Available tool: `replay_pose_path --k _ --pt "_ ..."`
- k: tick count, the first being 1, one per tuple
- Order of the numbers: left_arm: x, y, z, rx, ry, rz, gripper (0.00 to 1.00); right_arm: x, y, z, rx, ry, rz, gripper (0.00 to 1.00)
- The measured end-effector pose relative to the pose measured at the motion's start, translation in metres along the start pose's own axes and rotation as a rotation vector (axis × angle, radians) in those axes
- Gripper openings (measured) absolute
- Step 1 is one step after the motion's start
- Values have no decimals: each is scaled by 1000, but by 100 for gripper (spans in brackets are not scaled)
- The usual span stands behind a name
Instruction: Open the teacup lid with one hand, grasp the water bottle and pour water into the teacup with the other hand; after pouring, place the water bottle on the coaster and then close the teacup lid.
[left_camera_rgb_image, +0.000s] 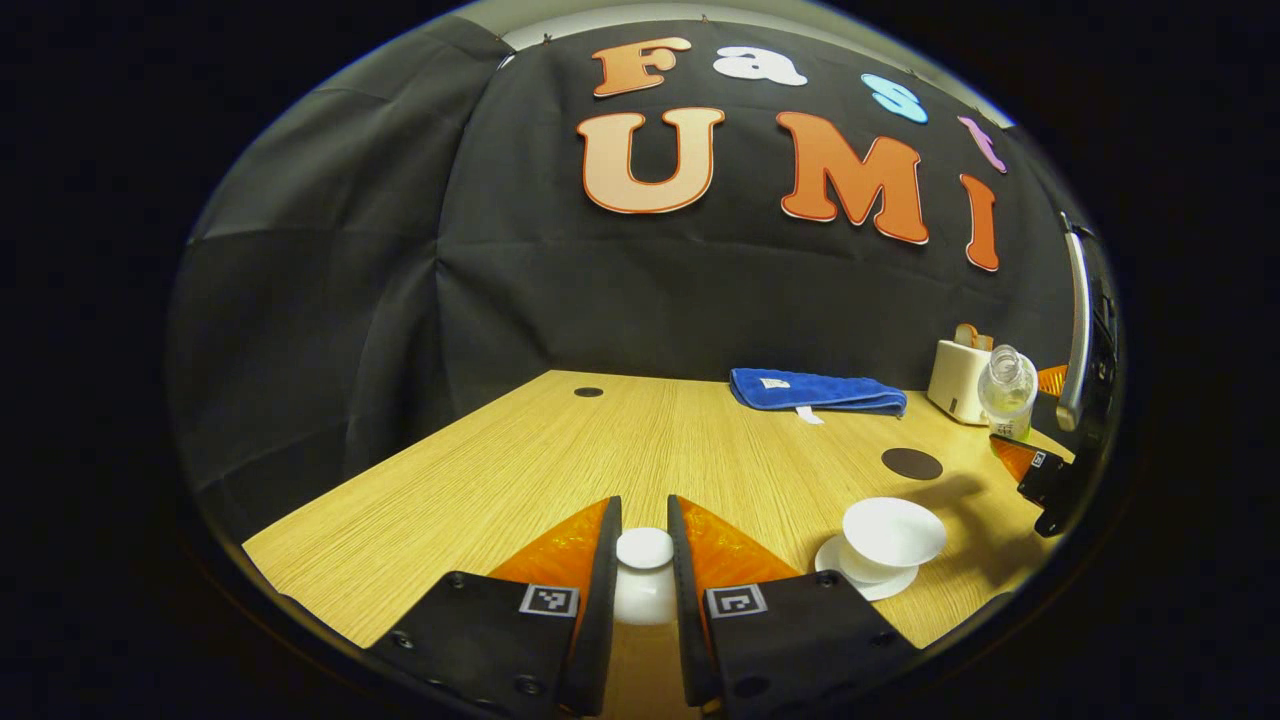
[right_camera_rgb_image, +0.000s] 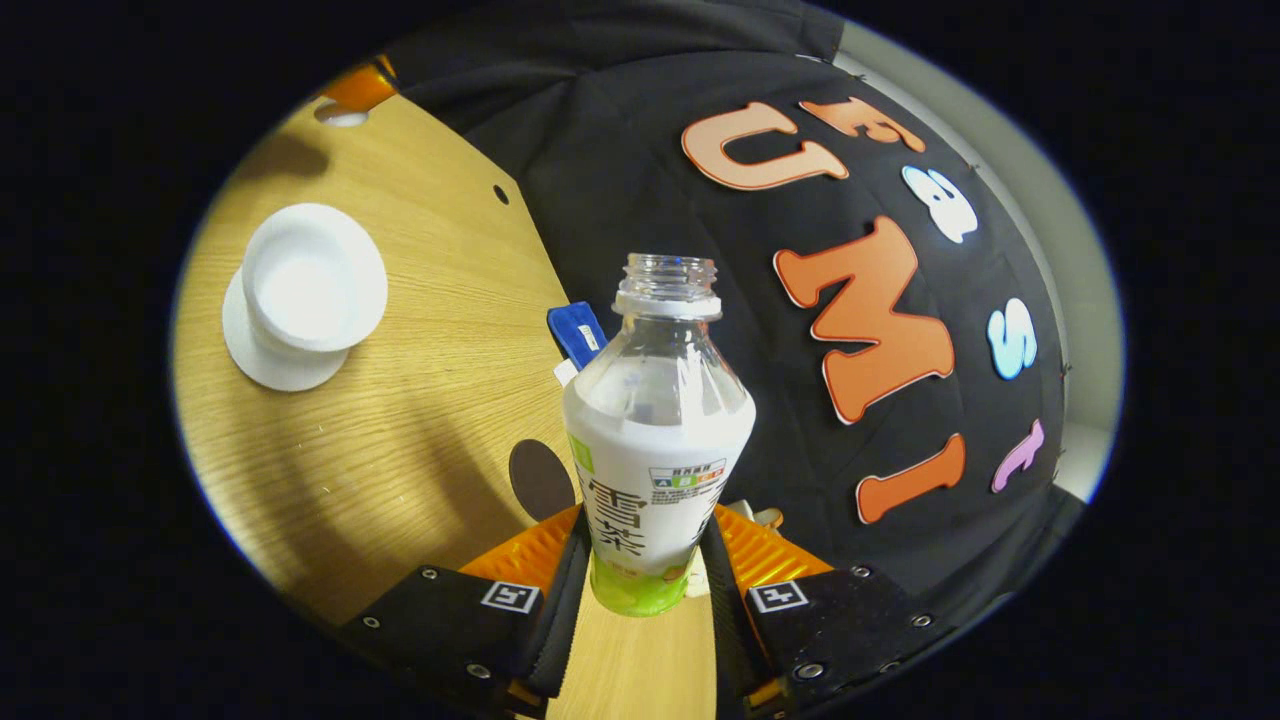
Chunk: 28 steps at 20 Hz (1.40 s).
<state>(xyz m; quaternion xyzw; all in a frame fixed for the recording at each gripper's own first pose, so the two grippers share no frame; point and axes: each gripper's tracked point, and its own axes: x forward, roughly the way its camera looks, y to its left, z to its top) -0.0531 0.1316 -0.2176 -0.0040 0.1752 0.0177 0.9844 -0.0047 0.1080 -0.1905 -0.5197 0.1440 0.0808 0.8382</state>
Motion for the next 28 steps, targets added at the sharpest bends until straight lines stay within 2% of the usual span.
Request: replay_pose_path --k 6,12,16,20,21,26,28 --pt "0 1 0 4 -3 -2 33 -4 12 15 -142 -65 4 61" --pt "-2 -4 6 -3 -15 -21 32 -1 3 32 -337 -137 -97 61" --pt "0 -2 5 2 -13 -13 33 -2 3 38 -390 -161 -110 59" --pt "0 1 3 1 -8 -6 32 -3 -4 46 -479 -194 -132 65" --pt "0 2 3 1 -7 -8 32 -5 -5 47 -502 -203 -137 61" --pt "-3 2 6 -6 -14 -13 31 -5 -13 55 -573 -233 -159 61" --pt "-2 4 4 -9 -10 -11 34 -4 -14 57 -589 -242 -167 61"
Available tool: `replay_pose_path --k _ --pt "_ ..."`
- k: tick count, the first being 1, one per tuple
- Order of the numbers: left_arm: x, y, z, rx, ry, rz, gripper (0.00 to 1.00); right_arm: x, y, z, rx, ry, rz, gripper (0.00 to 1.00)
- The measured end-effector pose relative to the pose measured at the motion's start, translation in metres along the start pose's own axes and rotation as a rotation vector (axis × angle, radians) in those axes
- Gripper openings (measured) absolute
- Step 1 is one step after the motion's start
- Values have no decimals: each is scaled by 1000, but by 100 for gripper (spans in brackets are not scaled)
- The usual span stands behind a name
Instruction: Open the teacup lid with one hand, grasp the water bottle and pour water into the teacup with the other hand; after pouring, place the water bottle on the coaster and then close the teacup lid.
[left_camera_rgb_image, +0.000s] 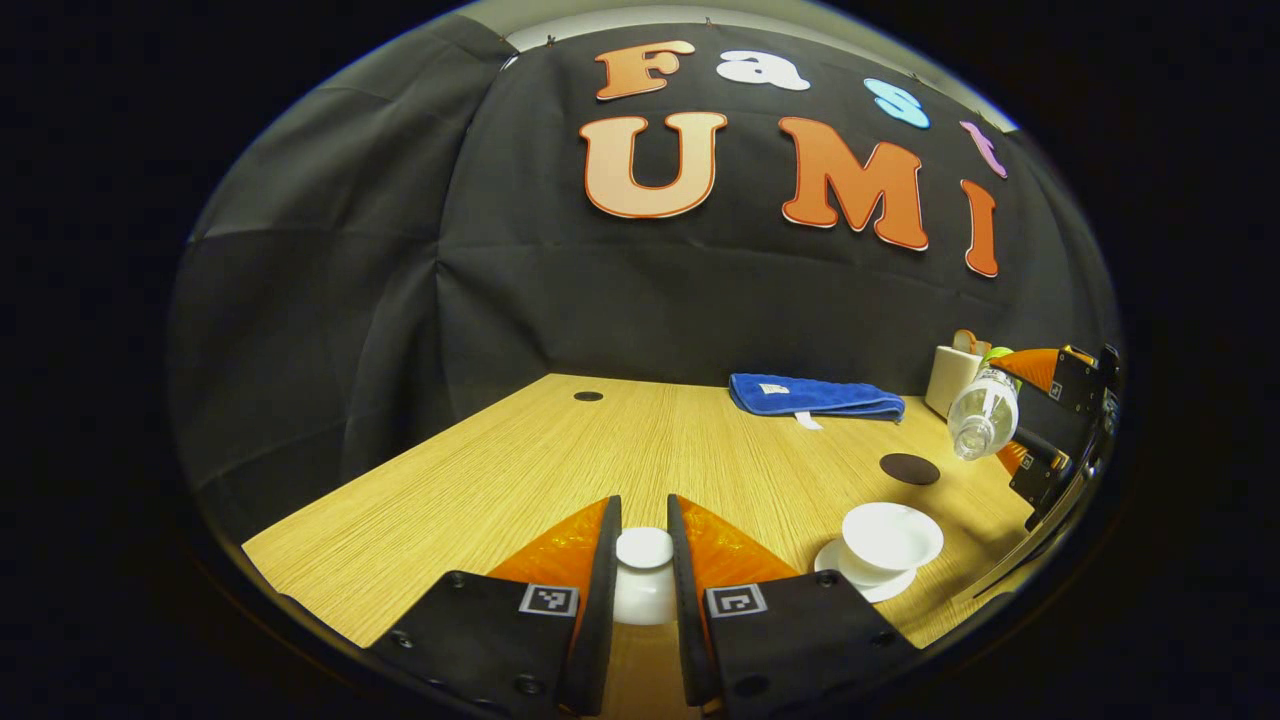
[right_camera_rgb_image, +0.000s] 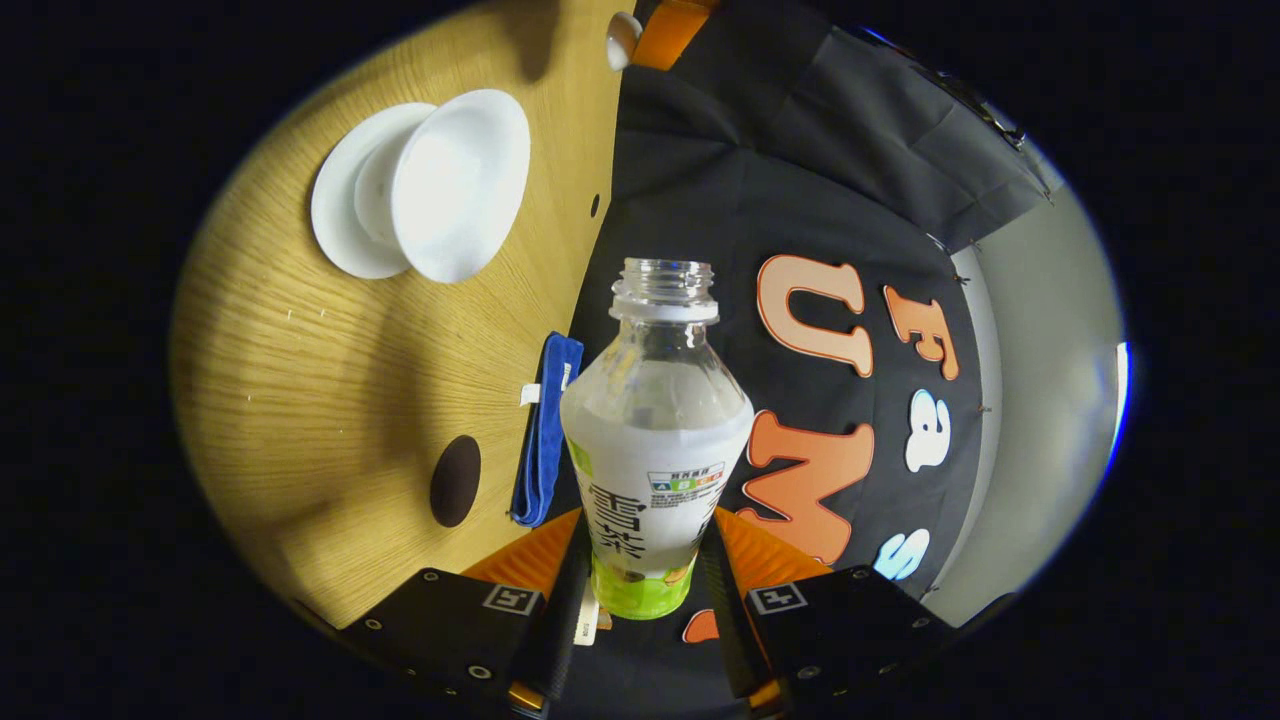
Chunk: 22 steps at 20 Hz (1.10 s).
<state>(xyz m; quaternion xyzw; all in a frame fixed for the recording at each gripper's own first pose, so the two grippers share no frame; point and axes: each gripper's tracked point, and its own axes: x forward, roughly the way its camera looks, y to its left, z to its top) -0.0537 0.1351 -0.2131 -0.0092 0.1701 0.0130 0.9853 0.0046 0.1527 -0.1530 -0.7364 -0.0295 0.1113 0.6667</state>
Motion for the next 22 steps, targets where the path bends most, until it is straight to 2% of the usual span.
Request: replay_pose_path --k 13,22 --pt "-1 4 -2 2 9 10 32 7 -19 -2 -64 -22 -48 61" --pt "-2 5 -4 -1 11 12 33 14 -43 -4 -120 -46 -109 61"
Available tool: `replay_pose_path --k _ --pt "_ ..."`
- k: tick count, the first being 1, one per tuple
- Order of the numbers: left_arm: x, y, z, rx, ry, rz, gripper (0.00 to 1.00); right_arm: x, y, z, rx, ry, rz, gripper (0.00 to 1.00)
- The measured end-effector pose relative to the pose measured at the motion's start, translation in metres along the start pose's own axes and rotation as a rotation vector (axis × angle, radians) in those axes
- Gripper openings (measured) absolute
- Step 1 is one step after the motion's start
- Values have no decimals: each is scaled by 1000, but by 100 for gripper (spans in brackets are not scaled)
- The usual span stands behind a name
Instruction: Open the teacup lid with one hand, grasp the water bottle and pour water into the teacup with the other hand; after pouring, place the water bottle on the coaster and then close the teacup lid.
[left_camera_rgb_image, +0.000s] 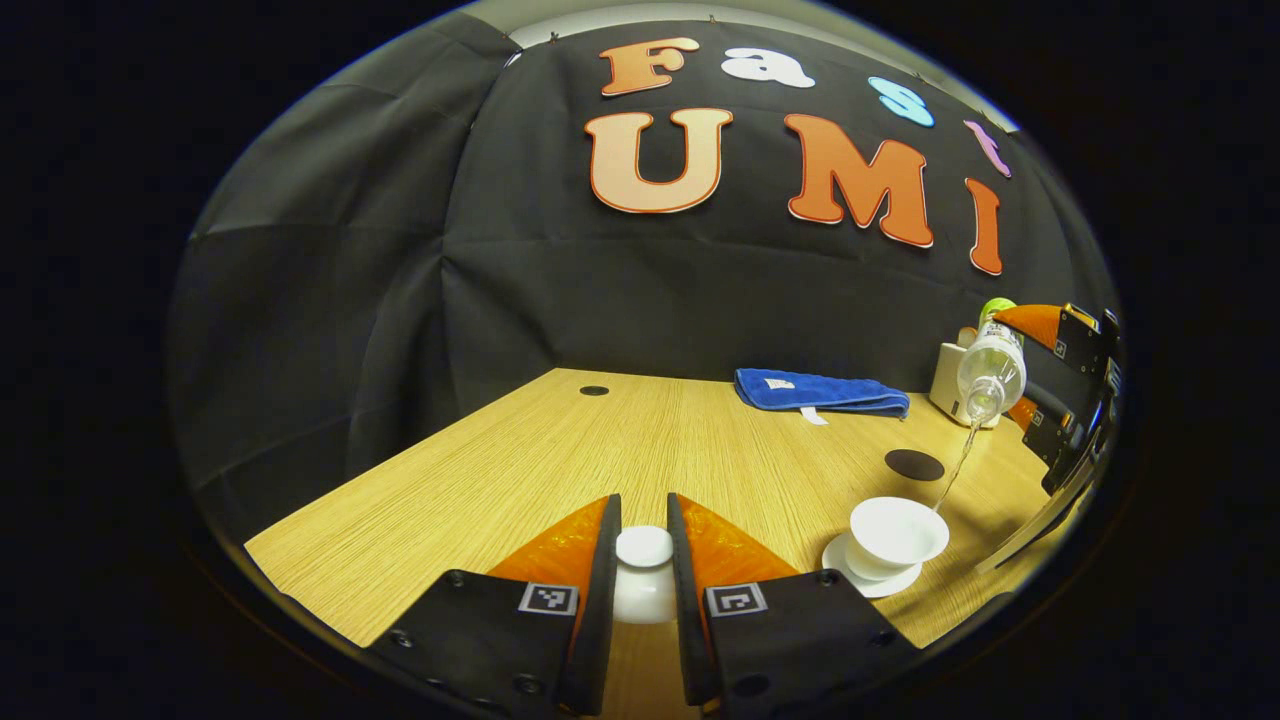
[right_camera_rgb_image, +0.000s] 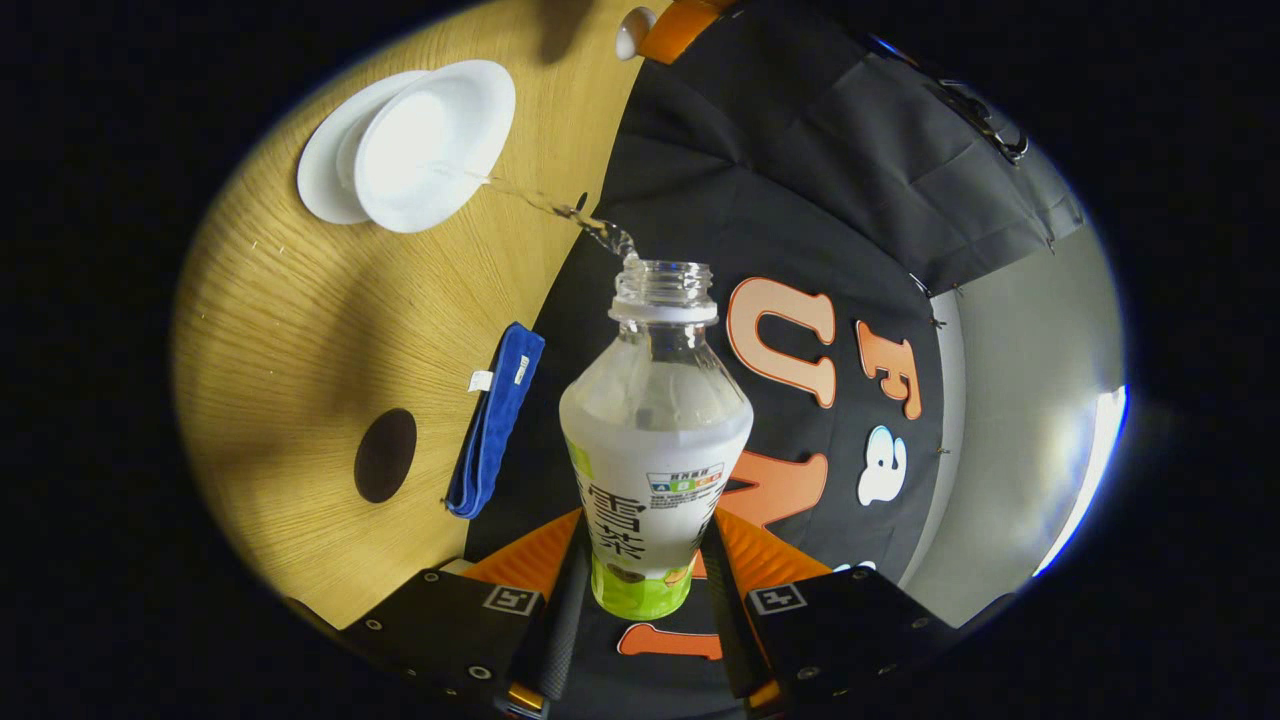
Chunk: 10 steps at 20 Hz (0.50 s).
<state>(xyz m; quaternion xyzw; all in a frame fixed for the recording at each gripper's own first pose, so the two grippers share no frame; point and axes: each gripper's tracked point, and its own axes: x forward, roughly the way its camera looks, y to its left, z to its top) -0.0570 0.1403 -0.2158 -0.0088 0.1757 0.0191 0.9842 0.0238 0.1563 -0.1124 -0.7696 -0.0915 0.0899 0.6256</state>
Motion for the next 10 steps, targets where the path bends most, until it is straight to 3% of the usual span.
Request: replay_pose_path --k 10 --pt "0 0 5 7 -14 0 33 4 -18 5 -83 -36 -73 61"
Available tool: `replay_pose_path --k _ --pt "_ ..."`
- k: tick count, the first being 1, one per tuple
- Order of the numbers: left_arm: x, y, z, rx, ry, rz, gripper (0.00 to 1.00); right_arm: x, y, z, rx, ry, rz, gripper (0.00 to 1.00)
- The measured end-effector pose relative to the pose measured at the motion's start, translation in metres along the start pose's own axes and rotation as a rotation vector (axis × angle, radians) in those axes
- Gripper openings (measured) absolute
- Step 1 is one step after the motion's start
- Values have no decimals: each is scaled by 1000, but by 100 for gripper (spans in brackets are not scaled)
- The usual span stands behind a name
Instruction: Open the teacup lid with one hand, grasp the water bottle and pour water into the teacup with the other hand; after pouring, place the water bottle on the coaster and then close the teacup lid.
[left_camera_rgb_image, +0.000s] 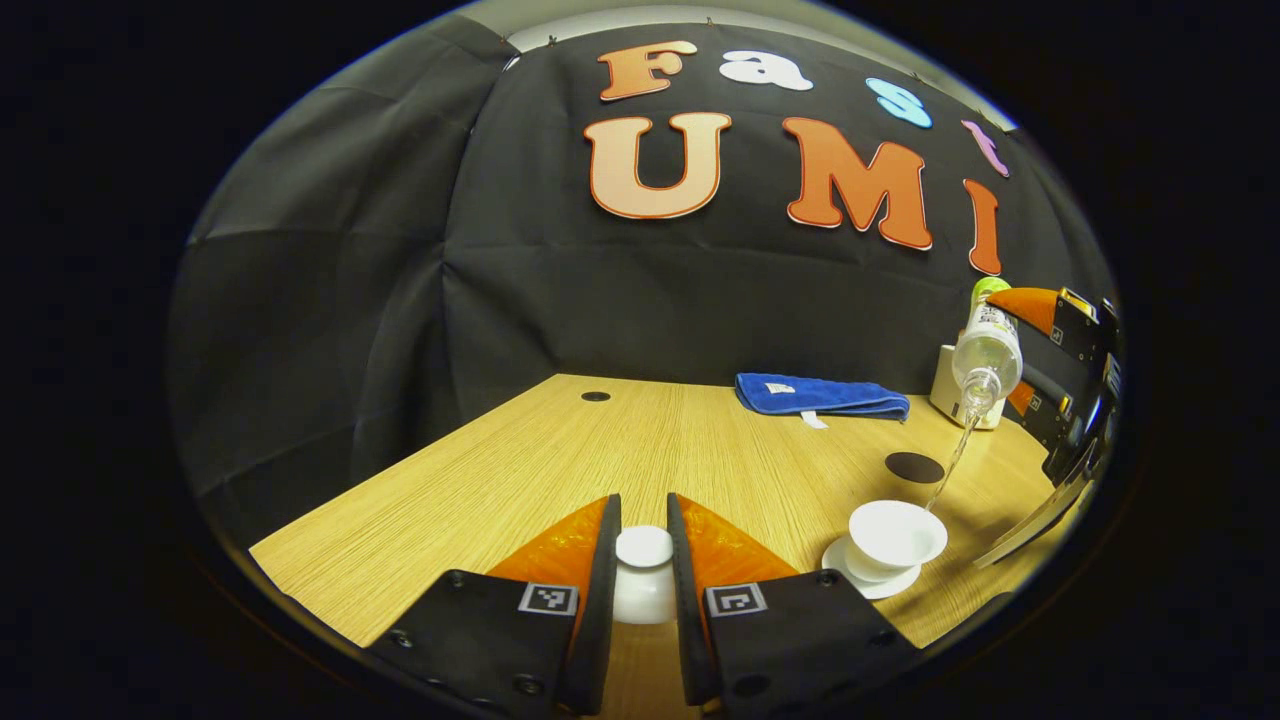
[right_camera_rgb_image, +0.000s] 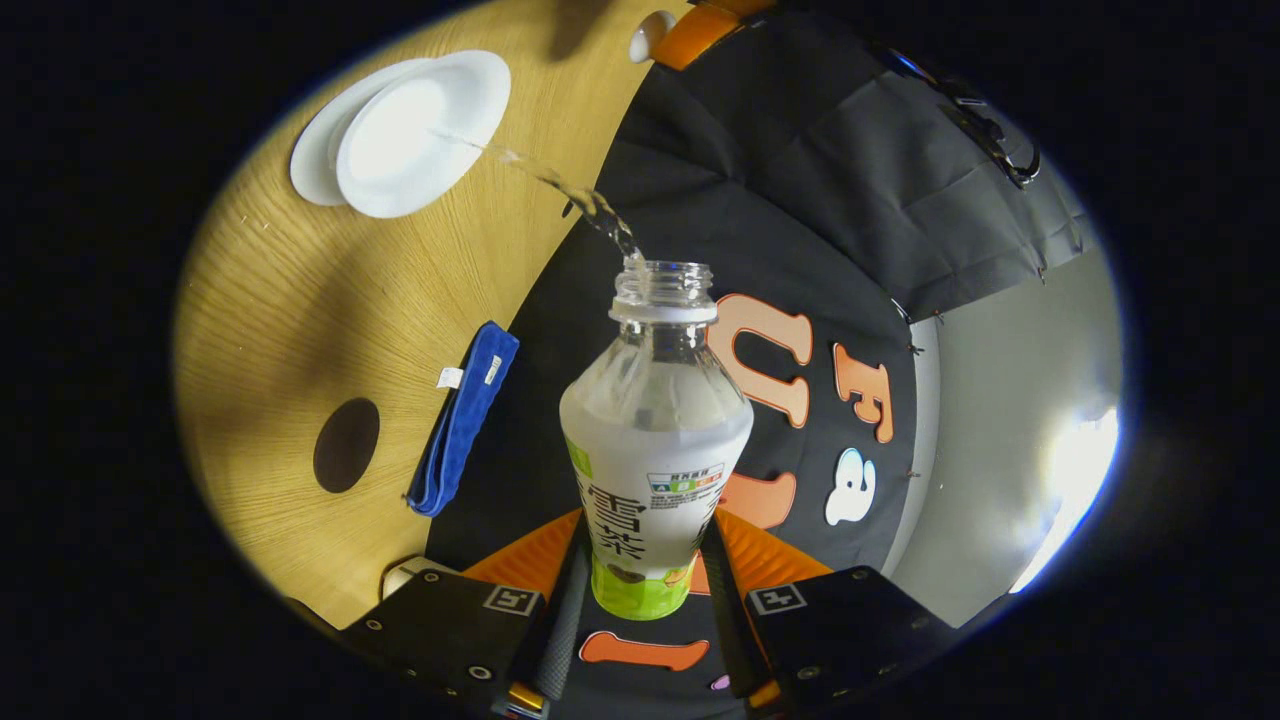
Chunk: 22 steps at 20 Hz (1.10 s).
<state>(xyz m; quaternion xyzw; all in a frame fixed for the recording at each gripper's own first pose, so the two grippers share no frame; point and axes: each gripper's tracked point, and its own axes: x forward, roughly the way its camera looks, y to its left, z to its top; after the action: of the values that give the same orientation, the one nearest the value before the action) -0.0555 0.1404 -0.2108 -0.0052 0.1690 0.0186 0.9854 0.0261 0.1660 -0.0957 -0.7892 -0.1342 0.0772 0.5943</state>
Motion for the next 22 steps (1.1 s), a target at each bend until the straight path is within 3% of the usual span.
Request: replay_pose_path --k 3,7,14,22 --pt "-2 0 -1 4 3 -2 31 -2 -7 5 -79 -20 -47 58" --pt "-5 1 1 19 -5 -3 33 5 -2 15 -102 -46 -58 61" --pt "-6 -2 2 17 -4 -9 33 4 -22 29 -188 -100 -181 61" --pt "-9 -7 3 23 -7 -16 33 -1 -18 34 -213 -121 -212 61"
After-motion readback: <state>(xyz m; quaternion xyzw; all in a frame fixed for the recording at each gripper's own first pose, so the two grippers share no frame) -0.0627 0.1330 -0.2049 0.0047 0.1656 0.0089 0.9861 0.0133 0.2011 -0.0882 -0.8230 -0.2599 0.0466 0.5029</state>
